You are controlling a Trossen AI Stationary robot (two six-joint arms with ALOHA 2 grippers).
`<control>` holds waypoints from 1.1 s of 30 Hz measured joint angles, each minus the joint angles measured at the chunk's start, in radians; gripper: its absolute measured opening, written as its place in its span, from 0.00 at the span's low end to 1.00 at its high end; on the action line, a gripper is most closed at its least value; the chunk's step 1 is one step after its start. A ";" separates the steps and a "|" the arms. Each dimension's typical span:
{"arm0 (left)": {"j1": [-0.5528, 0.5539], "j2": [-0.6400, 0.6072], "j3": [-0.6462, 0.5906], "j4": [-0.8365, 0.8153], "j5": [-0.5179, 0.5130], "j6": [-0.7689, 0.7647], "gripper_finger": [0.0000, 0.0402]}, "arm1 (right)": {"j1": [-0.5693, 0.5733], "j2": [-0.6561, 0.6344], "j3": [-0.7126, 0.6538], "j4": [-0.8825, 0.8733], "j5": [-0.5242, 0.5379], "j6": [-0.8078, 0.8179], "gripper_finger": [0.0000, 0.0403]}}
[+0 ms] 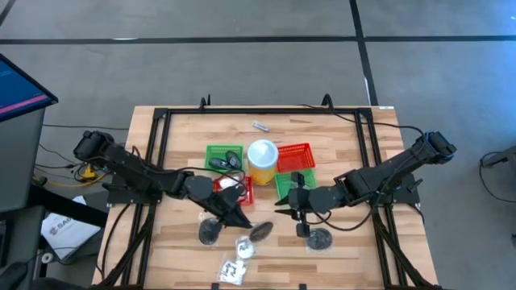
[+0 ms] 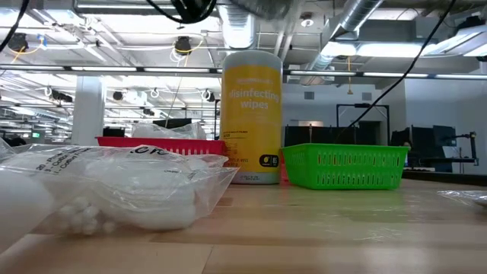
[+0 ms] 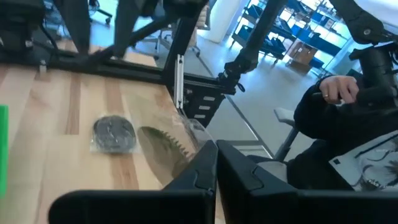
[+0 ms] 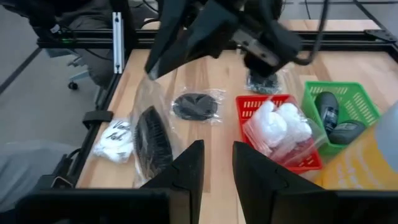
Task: Pick & Place Travel size toiletries
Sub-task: Put the black hair brush into the right red bin
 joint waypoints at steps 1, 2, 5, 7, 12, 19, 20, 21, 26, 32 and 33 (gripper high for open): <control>0.002 0.000 0.006 -0.003 0.001 0.009 0.00 | 0.002 0.000 0.000 0.002 -0.001 -0.002 0.19; 0.002 0.000 0.013 -0.007 0.001 0.013 0.00 | 0.003 0.000 0.000 0.003 -0.001 -0.010 0.19; 0.010 0.000 0.027 -0.018 0.006 0.015 0.00 | 0.003 0.000 0.000 0.009 -0.006 -0.023 0.19; 0.010 0.001 0.037 -0.024 0.006 0.032 0.00 | 0.003 0.000 0.000 0.011 -0.023 -0.023 0.19; 0.010 0.001 0.062 -0.037 0.006 0.061 0.00 | 0.000 0.000 0.000 0.031 -0.045 -0.049 0.19; 0.010 0.001 0.072 -0.042 0.005 0.069 0.00 | -0.004 0.039 0.003 0.107 -0.046 -0.105 0.19; 0.010 0.001 0.072 -0.043 0.005 0.069 0.00 | -0.009 0.049 0.004 0.109 -0.051 -0.106 0.19; 0.010 0.001 0.072 -0.043 0.005 0.069 0.00 | -0.010 0.052 -0.002 0.092 -0.059 -0.113 0.20; 0.010 0.001 0.072 -0.046 0.005 0.069 0.00 | -0.026 0.078 -0.002 0.114 -0.088 -0.131 0.28; 0.010 0.001 0.072 -0.052 0.004 0.069 0.00 | -0.041 0.096 0.000 0.123 -0.102 -0.131 0.41; 0.010 0.001 0.072 -0.053 0.004 0.069 0.00 | -0.041 0.097 0.000 0.129 -0.102 -0.131 0.43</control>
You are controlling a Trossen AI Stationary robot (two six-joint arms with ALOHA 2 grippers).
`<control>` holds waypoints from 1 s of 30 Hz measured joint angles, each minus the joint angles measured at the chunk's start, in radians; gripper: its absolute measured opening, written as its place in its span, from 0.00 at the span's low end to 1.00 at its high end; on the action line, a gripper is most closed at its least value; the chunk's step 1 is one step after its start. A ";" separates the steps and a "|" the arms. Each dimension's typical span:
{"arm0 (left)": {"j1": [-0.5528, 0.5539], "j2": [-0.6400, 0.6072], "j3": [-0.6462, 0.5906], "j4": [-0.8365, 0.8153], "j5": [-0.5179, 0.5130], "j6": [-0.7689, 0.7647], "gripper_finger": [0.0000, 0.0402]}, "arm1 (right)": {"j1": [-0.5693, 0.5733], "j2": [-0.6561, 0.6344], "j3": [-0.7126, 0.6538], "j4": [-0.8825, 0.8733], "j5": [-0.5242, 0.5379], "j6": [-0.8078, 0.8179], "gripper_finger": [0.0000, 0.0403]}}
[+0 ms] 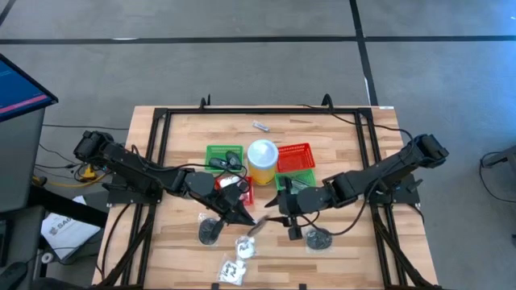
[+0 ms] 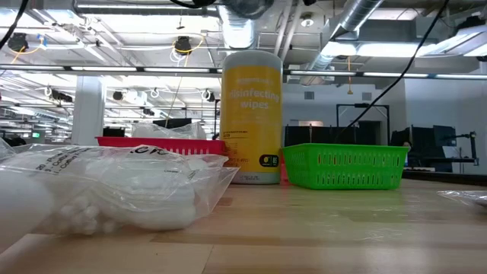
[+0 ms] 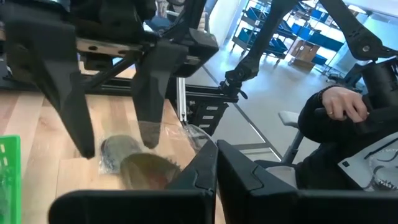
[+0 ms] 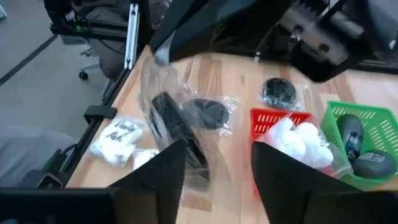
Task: Pick & Place Travel size toiletries
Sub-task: Put the black hair brush into the right red bin
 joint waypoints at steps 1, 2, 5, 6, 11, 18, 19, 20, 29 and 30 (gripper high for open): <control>0.000 0.000 0.000 0.001 0.000 0.000 0.00 | 0.000 0.003 0.001 0.005 0.000 0.000 0.45; 0.000 0.000 0.000 0.001 0.000 0.000 0.00 | -0.003 0.009 0.001 0.009 0.000 0.000 0.46; 0.000 0.000 0.000 0.001 0.000 0.000 0.00 | -0.005 0.018 -0.001 0.002 -0.002 0.000 0.49; 0.000 0.000 0.000 0.001 0.000 0.000 0.00 | -0.004 0.022 0.000 0.013 -0.002 0.000 0.50; 0.004 0.000 0.000 0.001 -0.001 0.015 0.00 | -0.004 0.044 0.000 0.033 -0.016 -0.023 0.50; 0.010 0.000 0.000 0.002 -0.001 0.019 0.00 | -0.004 0.050 0.000 0.045 -0.026 -0.026 0.42; 0.010 0.000 0.000 0.002 -0.002 0.019 0.00 | -0.004 0.051 0.000 0.043 -0.026 -0.026 0.40; 0.010 0.000 0.000 0.002 -0.002 0.019 0.00 | -0.004 0.051 0.000 0.043 -0.026 -0.026 0.37; 0.010 0.000 0.000 0.002 -0.026 0.042 0.00 | -0.004 0.051 0.000 0.042 -0.026 -0.052 0.12; 0.010 0.000 0.000 0.002 -0.034 0.051 0.00 | -0.004 0.051 0.000 0.043 -0.026 -0.056 0.08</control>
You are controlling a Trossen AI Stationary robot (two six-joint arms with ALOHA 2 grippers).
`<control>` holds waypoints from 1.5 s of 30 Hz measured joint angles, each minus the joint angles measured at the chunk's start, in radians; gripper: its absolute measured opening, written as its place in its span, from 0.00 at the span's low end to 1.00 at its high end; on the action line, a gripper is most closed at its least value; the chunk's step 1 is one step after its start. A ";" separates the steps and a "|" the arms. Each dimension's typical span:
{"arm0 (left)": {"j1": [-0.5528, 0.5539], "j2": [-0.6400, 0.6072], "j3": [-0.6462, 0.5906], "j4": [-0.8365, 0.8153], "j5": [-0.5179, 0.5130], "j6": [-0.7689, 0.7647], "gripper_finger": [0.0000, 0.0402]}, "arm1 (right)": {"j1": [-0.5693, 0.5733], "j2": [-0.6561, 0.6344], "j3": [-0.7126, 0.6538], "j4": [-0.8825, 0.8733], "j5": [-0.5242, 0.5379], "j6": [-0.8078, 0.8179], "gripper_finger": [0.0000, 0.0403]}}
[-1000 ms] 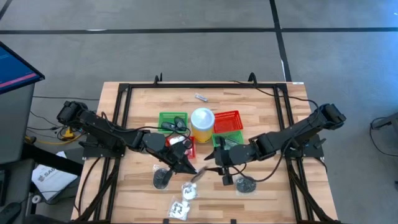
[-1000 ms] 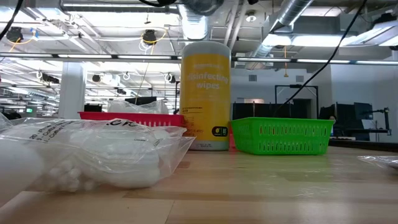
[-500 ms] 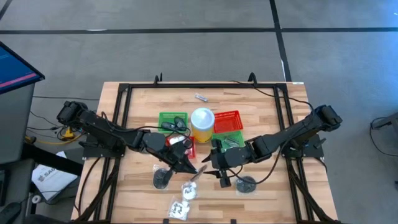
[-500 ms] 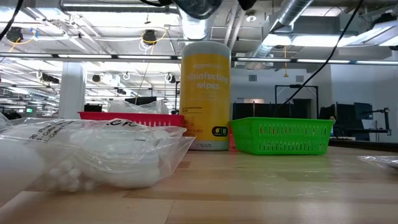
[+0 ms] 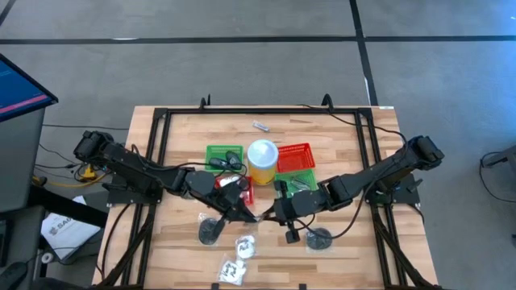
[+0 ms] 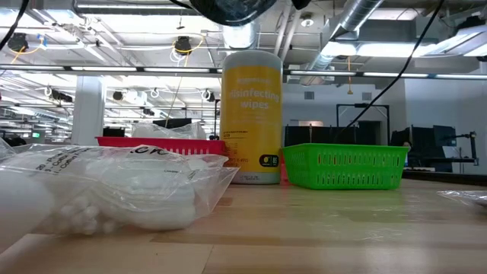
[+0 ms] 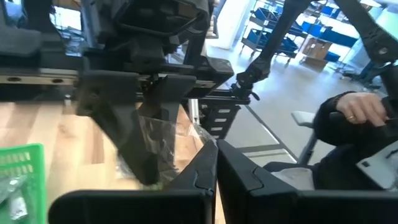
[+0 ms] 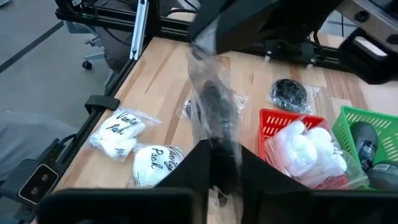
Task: Pick & Place Travel size toiletries
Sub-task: Put the black hair brush into the right red bin
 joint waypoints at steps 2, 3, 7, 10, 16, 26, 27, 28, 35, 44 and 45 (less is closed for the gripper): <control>0.000 0.000 0.000 0.000 -0.008 0.015 0.00 | 0.002 0.000 0.000 0.000 0.000 -0.013 0.04; 0.000 0.000 0.000 0.000 -0.009 0.016 0.00 | 0.003 0.000 0.000 0.000 0.000 -0.015 0.04; 0.000 0.000 0.000 0.000 -0.009 0.016 0.00 | 0.003 0.000 0.000 -0.001 0.000 -0.012 0.08; 0.000 0.000 0.000 0.000 -0.009 0.014 0.01 | 0.003 0.000 0.000 -0.001 0.001 -0.010 0.06; 0.000 0.000 0.000 -0.002 -0.036 0.016 0.07 | 0.003 -0.005 0.000 -0.030 0.005 0.026 0.04; 0.013 -0.029 0.000 -0.054 -0.060 0.018 0.14 | 0.005 -0.019 0.000 -0.135 0.033 0.080 0.04; 0.015 -0.034 0.000 -0.055 -0.060 0.018 0.14 | 0.006 -0.026 0.000 -0.146 0.037 0.095 0.04; 0.016 -0.040 0.000 -0.057 -0.064 0.019 0.14 | 0.006 -0.037 0.000 -0.172 0.046 0.113 0.04; 0.010 -0.056 -0.003 -0.068 -0.069 0.019 0.14 | -0.004 -0.102 0.001 -0.327 0.140 0.227 0.04; 0.010 -0.056 -0.003 -0.068 -0.069 0.018 0.14 | -0.067 -0.127 0.000 -0.489 0.166 0.339 0.04; 0.010 -0.056 -0.003 -0.068 -0.069 0.018 0.14 | -0.076 -0.127 0.000 -0.504 0.166 0.349 0.04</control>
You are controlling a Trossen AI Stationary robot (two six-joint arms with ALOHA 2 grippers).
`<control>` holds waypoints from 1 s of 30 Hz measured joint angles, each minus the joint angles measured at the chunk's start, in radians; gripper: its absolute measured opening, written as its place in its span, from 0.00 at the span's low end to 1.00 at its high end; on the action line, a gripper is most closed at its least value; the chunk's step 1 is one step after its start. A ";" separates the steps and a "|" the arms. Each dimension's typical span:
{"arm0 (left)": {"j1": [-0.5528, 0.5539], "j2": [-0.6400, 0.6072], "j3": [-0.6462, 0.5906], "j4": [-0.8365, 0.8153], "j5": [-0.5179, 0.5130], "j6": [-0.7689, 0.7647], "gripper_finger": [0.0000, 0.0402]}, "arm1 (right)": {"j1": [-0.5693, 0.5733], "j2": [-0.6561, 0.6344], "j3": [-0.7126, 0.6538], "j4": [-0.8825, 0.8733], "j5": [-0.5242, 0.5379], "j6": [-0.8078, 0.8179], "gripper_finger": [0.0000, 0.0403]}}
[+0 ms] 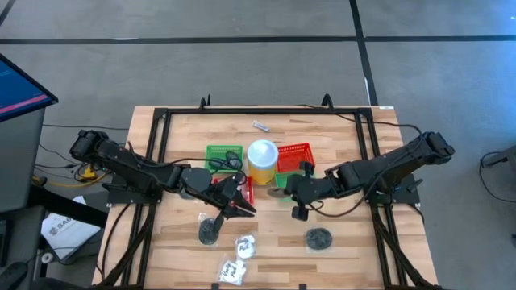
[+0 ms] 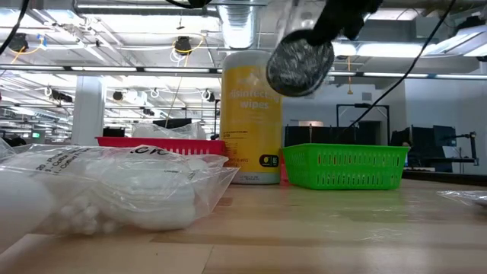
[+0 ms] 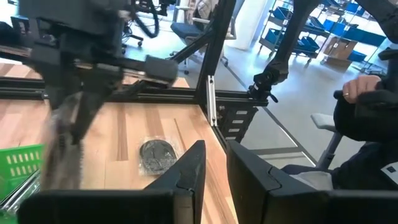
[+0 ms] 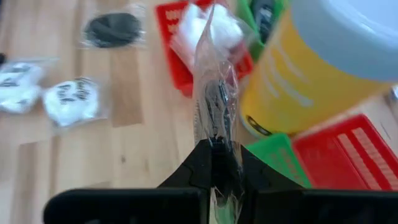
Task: Pick & Place Travel size toiletries
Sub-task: Put the black hair brush into the right red bin
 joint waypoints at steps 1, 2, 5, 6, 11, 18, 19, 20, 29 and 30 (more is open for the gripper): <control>0.000 0.000 0.000 0.000 0.000 -0.002 0.14 | -0.011 0.000 0.000 -0.012 0.000 0.008 0.04; 0.000 0.000 0.000 0.000 0.000 -0.002 0.14 | -0.021 0.000 0.000 -0.025 0.000 0.016 0.04; 0.000 0.000 0.000 0.000 0.000 -0.003 0.14 | -0.058 0.000 0.000 -0.062 0.000 0.030 0.04; 0.000 0.000 0.000 0.000 0.000 -0.003 0.14 | -0.069 0.000 0.000 -0.075 0.000 0.032 0.04; 0.000 0.000 0.000 0.000 0.000 -0.003 0.14 | -0.138 0.000 0.000 -0.151 0.000 0.067 0.04; 0.000 0.000 -0.001 0.000 0.000 -0.003 0.14 | -0.239 0.000 0.000 -0.195 -0.001 0.086 0.04; 0.000 0.000 -0.001 0.000 0.000 -0.003 0.14 | -0.255 0.000 0.000 -0.200 -0.005 0.086 0.04; 0.000 0.000 -0.001 0.000 0.000 -0.003 0.14 | -0.270 0.000 0.000 -0.208 -0.011 0.086 0.04; 0.000 0.000 -0.001 -0.004 0.000 -0.003 0.14 | -0.407 0.000 0.000 -0.237 -0.074 0.087 0.04; 0.000 0.000 -0.001 -0.004 0.000 -0.003 0.14 | -0.420 0.000 0.000 -0.237 -0.082 0.085 0.04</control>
